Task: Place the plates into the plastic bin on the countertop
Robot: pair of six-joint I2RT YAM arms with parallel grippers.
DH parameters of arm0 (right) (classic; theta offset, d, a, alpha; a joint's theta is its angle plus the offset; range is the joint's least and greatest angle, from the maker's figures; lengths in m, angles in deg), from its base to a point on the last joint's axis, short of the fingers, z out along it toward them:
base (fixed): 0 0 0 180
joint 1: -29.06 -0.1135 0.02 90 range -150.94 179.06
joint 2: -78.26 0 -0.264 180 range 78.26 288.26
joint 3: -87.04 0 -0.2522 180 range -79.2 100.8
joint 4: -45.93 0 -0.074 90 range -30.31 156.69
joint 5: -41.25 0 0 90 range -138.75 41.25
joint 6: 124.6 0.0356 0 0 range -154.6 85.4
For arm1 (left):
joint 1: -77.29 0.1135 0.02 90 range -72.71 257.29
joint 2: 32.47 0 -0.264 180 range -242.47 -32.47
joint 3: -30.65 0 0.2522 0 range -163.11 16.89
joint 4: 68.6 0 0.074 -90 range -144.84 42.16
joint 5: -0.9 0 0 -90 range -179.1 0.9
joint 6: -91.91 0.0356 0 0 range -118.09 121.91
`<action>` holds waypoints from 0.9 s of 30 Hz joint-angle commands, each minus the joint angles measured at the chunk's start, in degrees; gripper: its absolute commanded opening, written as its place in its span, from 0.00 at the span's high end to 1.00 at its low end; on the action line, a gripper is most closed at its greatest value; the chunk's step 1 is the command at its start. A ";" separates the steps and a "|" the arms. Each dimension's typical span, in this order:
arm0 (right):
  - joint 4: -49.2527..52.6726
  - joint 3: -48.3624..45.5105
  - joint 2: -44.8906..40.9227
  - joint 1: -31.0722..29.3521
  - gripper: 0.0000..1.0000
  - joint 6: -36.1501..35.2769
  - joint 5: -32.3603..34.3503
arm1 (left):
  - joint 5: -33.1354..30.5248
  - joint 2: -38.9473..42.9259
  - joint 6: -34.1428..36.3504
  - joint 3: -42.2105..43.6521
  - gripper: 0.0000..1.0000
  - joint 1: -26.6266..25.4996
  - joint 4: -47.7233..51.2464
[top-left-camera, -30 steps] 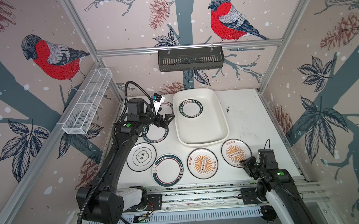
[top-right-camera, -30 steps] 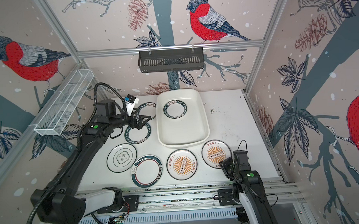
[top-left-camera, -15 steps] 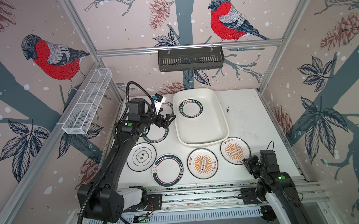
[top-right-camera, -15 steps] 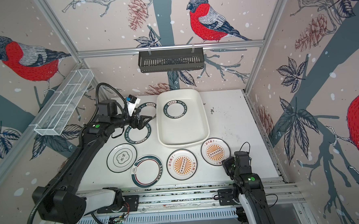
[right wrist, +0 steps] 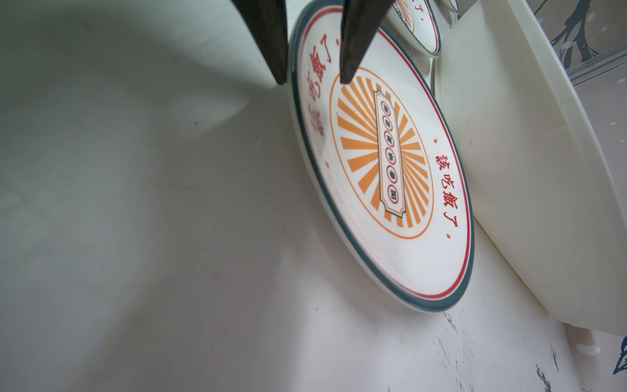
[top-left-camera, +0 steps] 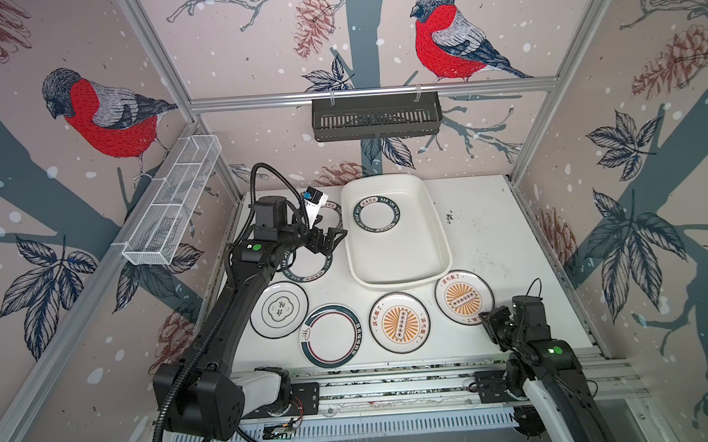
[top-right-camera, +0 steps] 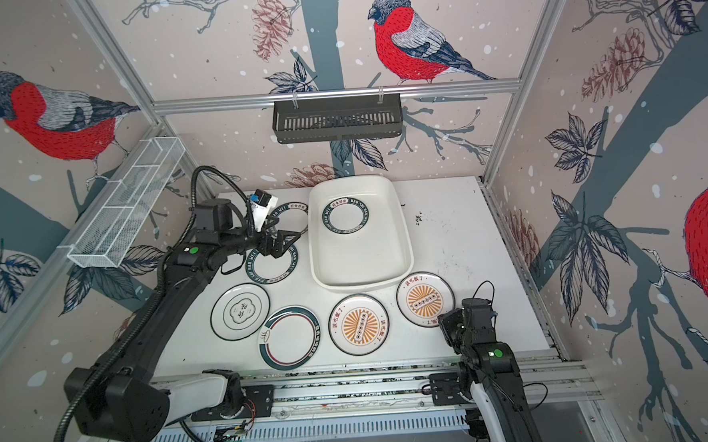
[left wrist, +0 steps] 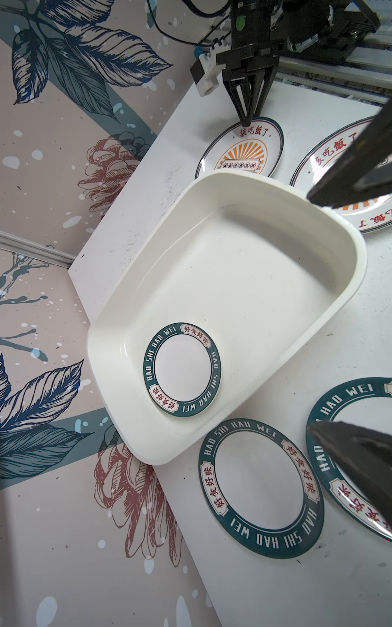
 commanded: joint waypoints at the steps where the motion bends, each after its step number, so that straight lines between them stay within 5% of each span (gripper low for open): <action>1: 5.17 -2.20 -0.08 0.06 0.73 1.67 1.47 | 1.01 0.46 0.88 0.39 0.03 -0.02 -1.70; 27: -1.61 -1.34 4.70 0.19 0.80 3.29 6.19 | 2.21 2.82 1.29 5.06 0.03 0.04 -4.49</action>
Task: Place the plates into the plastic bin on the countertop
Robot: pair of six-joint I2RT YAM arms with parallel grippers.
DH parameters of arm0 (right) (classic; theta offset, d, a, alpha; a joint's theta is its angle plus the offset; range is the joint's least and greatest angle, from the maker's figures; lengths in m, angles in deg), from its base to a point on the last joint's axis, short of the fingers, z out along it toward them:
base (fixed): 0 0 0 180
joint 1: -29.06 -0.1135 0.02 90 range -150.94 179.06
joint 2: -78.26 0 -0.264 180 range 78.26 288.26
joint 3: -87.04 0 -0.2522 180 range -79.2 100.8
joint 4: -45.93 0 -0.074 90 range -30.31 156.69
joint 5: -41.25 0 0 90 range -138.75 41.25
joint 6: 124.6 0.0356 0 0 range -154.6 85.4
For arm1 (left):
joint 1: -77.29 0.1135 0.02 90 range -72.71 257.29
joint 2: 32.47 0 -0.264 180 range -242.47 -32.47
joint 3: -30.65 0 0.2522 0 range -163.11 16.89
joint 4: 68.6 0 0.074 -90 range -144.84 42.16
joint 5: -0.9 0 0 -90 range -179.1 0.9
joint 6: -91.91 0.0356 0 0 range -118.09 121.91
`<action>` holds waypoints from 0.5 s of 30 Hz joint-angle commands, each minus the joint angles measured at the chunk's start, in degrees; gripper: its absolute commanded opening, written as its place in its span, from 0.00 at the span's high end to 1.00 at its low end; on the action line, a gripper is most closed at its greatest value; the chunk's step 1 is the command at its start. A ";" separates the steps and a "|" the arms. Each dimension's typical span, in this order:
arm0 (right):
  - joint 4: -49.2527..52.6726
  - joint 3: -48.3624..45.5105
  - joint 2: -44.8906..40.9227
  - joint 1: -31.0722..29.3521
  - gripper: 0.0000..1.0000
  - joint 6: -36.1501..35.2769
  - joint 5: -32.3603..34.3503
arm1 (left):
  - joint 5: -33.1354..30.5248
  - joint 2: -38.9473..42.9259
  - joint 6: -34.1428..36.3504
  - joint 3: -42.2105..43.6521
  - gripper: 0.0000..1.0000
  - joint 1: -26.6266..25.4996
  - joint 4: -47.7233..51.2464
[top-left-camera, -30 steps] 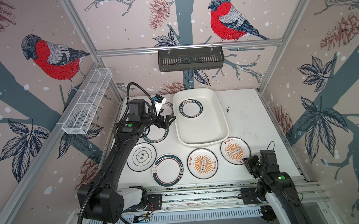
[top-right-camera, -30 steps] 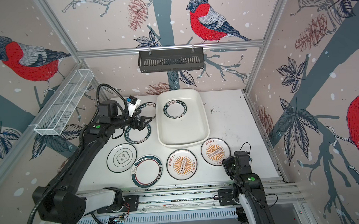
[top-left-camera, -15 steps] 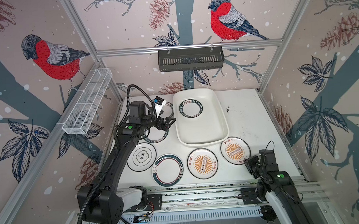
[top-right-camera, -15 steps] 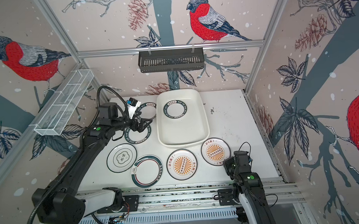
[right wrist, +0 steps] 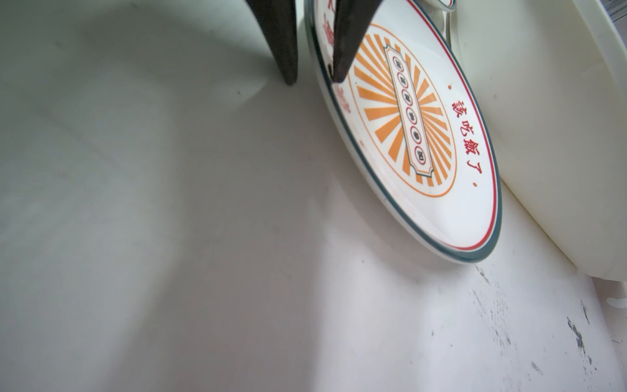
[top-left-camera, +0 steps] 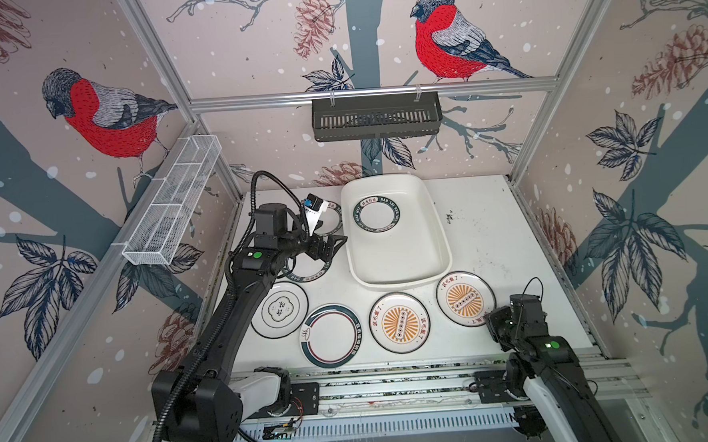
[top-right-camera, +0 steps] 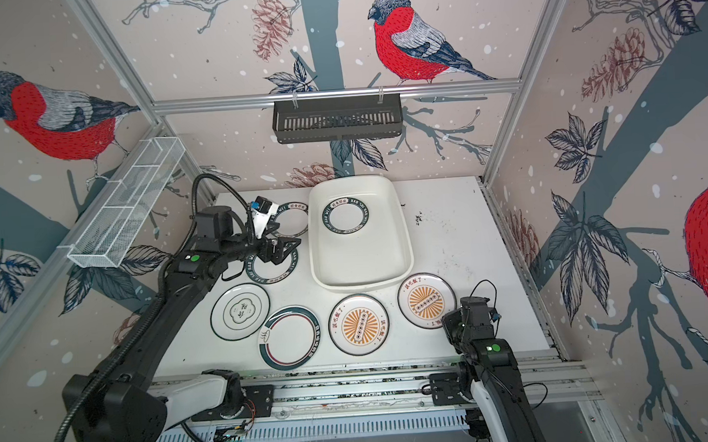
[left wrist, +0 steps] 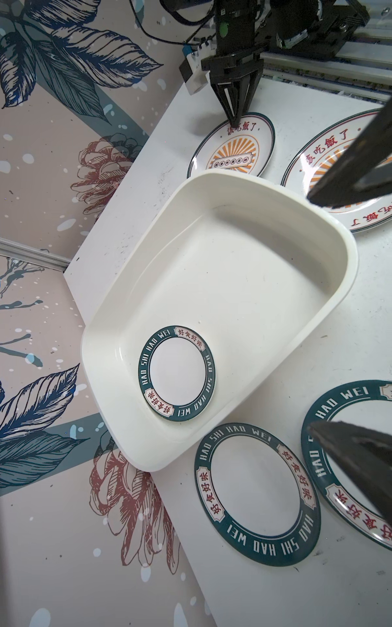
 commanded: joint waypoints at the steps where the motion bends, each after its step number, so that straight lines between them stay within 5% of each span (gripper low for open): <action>1: 0.75 -0.85 0.14 0.17 0.81 0.63 1.35 | 1.86 0.40 0.40 0.33 0.03 -0.02 -1.95; 15: 1.53 -0.72 -0.91 0.55 0.92 0.67 2.40 | 2.61 0.24 -0.23 0.74 0.03 0.02 -3.07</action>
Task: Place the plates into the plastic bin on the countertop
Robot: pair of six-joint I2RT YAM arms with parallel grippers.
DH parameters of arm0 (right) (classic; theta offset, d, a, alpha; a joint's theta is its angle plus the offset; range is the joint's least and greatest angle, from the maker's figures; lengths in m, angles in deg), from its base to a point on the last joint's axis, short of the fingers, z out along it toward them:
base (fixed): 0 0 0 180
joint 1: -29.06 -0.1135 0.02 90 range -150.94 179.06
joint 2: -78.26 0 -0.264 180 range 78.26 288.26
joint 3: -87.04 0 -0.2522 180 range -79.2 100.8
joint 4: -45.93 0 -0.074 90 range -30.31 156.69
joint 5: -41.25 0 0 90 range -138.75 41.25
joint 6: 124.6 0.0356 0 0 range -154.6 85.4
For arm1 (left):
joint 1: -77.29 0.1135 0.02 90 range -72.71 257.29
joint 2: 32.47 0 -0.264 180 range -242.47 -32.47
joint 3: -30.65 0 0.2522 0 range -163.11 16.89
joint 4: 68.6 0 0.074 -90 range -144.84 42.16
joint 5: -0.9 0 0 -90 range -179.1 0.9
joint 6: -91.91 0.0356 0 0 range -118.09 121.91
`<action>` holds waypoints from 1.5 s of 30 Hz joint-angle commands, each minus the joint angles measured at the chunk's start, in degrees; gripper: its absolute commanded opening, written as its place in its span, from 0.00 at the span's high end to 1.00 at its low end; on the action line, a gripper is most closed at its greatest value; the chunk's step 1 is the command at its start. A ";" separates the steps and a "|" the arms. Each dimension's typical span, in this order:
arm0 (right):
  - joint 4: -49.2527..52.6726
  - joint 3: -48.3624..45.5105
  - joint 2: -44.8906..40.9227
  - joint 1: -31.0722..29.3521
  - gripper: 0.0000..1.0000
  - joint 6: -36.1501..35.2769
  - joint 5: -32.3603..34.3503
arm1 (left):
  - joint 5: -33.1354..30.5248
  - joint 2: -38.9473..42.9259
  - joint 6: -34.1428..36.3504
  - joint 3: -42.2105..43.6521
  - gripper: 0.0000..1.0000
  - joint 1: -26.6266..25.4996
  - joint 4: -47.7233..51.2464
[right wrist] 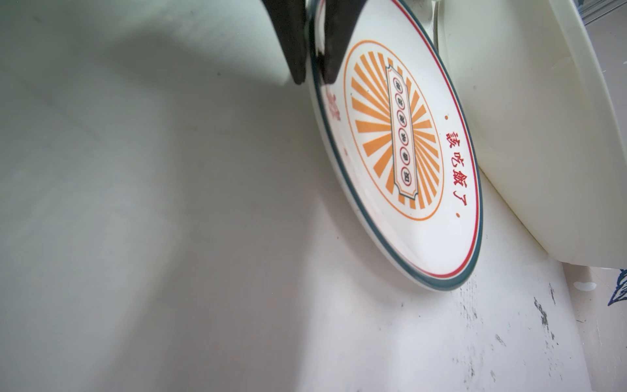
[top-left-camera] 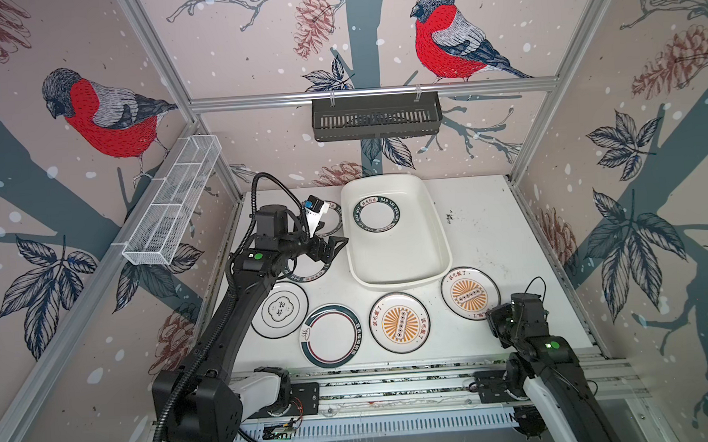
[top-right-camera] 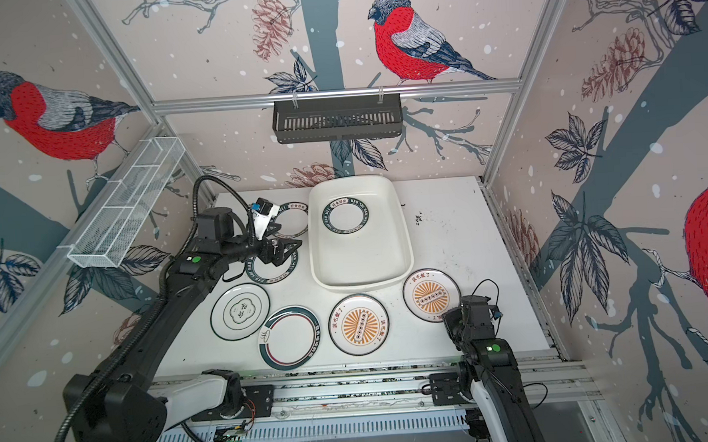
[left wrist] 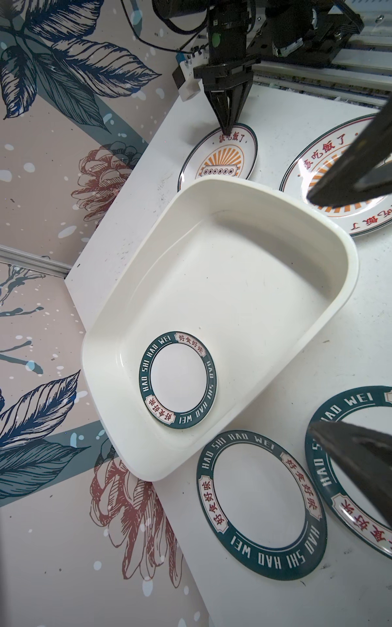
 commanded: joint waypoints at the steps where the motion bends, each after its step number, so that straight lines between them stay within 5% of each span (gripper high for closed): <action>1: 3.95 -0.75 -0.71 0.05 0.92 0.67 1.25 | 1.37 -0.03 -0.19 -0.17 0.03 0.02 -1.93; 20: 4.39 5.14 -5.15 0.13 0.98 1.37 3.57 | 1.57 -0.11 -1.24 -0.88 0.03 0.02 -2.80; 45: 0.86 18.33 1.02 0.59 0.99 -2.40 12.06 | 2.04 -0.65 -1.42 -1.48 0.03 -0.07 -3.00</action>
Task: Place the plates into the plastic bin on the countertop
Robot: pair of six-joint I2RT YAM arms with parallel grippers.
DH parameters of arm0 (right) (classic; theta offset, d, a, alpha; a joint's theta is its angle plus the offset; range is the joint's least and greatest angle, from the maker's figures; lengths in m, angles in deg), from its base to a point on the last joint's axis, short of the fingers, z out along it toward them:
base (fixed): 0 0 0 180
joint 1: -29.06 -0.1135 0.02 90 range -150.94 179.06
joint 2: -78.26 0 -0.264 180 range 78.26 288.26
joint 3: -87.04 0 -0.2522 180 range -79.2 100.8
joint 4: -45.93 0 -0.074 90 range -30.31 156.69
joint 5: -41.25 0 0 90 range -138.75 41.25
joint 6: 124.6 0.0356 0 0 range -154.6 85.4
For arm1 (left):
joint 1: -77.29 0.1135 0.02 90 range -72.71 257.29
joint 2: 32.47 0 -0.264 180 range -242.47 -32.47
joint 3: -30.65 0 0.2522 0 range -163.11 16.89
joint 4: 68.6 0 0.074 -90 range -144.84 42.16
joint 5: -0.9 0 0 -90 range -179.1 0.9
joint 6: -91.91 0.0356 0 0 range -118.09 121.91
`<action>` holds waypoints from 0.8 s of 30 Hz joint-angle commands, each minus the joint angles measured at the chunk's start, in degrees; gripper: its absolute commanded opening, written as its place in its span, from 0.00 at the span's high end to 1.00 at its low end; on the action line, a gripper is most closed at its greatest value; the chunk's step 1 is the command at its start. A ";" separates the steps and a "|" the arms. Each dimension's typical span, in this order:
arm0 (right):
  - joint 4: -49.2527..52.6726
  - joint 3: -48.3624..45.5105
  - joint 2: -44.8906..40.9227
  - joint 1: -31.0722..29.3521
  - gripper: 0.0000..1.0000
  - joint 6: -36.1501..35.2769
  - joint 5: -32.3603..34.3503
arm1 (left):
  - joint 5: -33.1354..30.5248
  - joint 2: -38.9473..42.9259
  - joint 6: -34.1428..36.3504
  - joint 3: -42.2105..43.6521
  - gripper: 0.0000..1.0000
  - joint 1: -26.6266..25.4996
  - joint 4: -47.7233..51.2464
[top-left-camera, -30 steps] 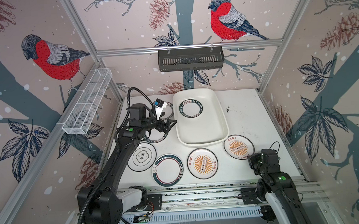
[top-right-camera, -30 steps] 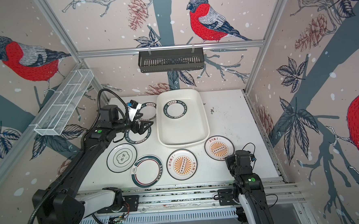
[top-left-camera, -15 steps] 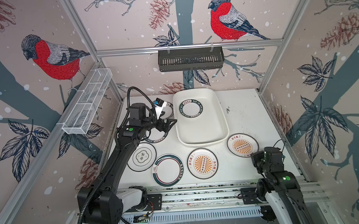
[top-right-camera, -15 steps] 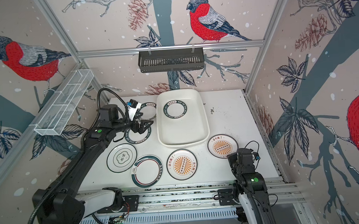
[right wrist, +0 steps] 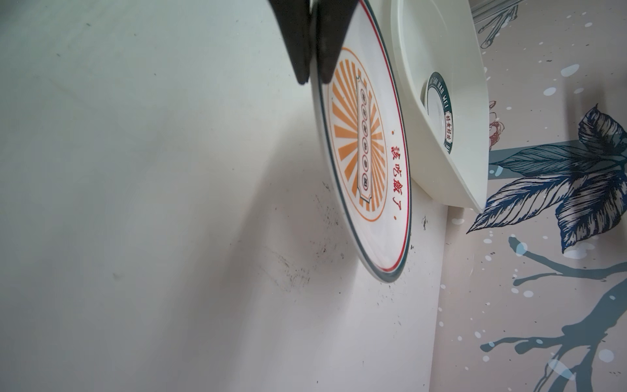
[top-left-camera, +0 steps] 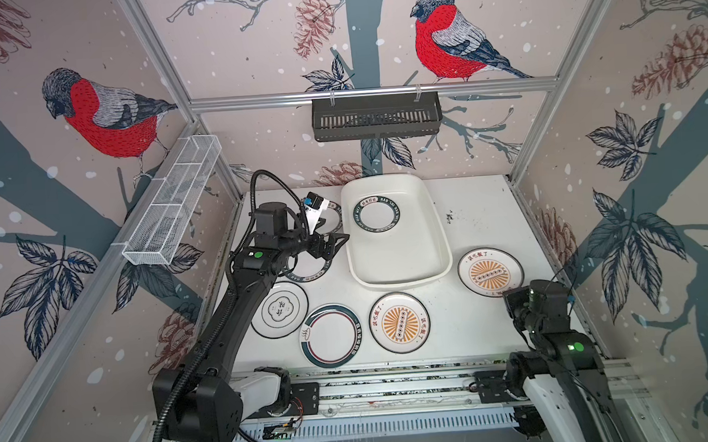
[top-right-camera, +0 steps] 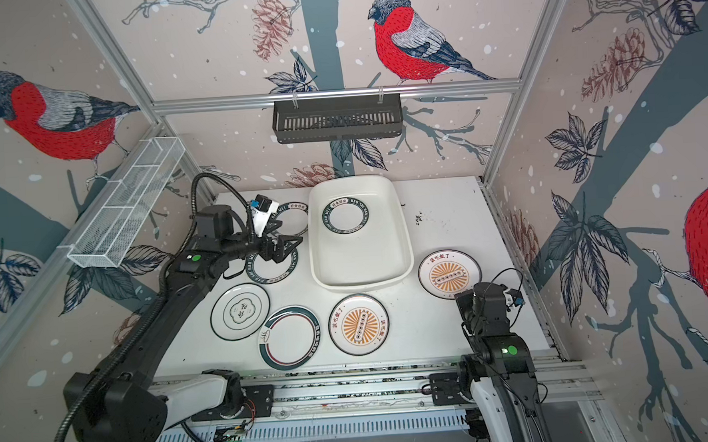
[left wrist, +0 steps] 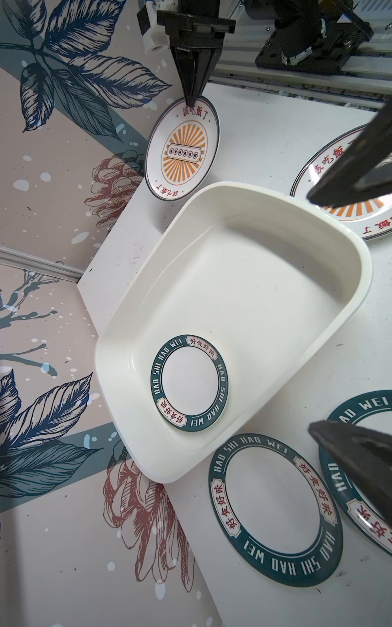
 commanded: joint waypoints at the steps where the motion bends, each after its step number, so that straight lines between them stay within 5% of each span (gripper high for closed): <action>1: -4.45 1.69 1.34 0.12 0.99 -1.99 1.67 | 1.00 -0.11 0.02 -0.51 0.03 0.01 -1.63; 24: -13.14 11.94 13.12 -0.21 0.99 -6.84 -0.47 | 0.25 -0.70 0.28 -1.64 0.03 0.00 -1.45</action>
